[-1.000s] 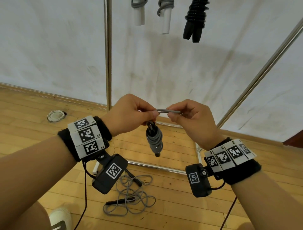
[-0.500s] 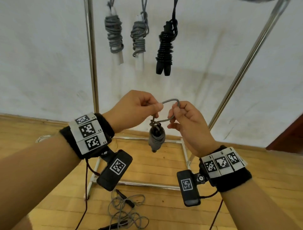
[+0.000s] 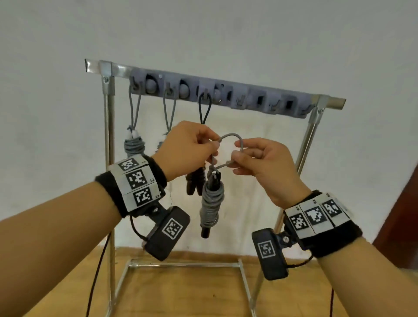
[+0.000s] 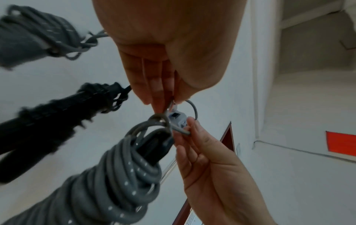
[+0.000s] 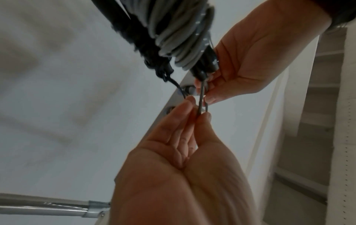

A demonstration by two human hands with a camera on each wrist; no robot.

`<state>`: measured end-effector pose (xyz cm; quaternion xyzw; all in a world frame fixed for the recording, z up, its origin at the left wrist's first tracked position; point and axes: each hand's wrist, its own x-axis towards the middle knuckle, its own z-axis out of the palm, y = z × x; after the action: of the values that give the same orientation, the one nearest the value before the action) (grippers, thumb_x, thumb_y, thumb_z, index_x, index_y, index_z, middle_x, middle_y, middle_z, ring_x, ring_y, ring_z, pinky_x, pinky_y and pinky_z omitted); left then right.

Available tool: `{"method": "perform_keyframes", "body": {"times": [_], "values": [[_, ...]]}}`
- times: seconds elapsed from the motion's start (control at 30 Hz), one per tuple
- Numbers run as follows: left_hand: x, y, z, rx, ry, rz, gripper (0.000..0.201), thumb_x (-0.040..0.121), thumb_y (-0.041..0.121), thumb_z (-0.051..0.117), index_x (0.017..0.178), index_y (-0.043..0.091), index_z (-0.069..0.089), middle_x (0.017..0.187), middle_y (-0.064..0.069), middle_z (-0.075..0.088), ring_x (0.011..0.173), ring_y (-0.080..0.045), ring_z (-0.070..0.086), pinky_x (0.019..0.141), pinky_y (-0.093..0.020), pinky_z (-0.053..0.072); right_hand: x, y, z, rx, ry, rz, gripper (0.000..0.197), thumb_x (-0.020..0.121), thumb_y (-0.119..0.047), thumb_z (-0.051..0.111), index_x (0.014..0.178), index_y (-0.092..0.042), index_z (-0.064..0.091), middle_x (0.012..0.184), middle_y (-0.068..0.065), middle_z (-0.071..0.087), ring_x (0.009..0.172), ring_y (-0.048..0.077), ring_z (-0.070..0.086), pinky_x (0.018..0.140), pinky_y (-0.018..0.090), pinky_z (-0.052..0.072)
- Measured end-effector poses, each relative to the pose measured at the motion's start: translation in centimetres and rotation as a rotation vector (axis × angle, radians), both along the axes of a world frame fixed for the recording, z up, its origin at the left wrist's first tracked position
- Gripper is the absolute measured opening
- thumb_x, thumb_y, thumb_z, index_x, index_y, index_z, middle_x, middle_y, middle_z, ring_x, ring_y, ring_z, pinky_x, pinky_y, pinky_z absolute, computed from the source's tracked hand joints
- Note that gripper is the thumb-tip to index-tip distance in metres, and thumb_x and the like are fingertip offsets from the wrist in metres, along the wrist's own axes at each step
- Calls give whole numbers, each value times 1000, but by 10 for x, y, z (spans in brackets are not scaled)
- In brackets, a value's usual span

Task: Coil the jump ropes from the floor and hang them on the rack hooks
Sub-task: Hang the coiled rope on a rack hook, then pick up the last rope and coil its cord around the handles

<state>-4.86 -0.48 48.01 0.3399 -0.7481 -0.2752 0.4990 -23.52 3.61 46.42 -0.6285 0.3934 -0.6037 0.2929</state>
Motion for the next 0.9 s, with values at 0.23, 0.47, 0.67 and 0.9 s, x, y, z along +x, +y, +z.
{"method": "perform_keyframes", "body": {"times": [0.23,0.47,0.67,0.9], "values": [[-31,-29,66,-43,68,68,16,87,12,61,75,11,73,70,-3,75,65,-13,74,46,-20,51,-11,-46,71,-157,37,-192,15,99,-6,52,101,-13,65,75,3,67,66,13,71,57,23,56],[-56,-60,72,-212,-147,258,28,84,7,54,65,6,75,60,-3,72,61,-21,71,62,-41,61,-23,-87,76,-156,171,-356,11,95,-6,57,89,-10,66,71,9,70,64,19,72,58,28,55],[-57,-69,49,-181,-135,240,16,90,18,60,98,9,71,75,-4,75,74,-16,72,76,-40,60,-22,-93,48,-149,186,-334,13,95,-9,56,105,-14,62,81,2,70,70,10,71,59,25,57],[-35,-42,19,-229,-101,255,19,87,27,67,103,18,67,84,13,66,80,-2,62,74,-16,49,-17,-58,31,-133,248,-387,34,87,-20,70,119,-23,60,98,-5,67,86,7,66,80,31,57]]}}
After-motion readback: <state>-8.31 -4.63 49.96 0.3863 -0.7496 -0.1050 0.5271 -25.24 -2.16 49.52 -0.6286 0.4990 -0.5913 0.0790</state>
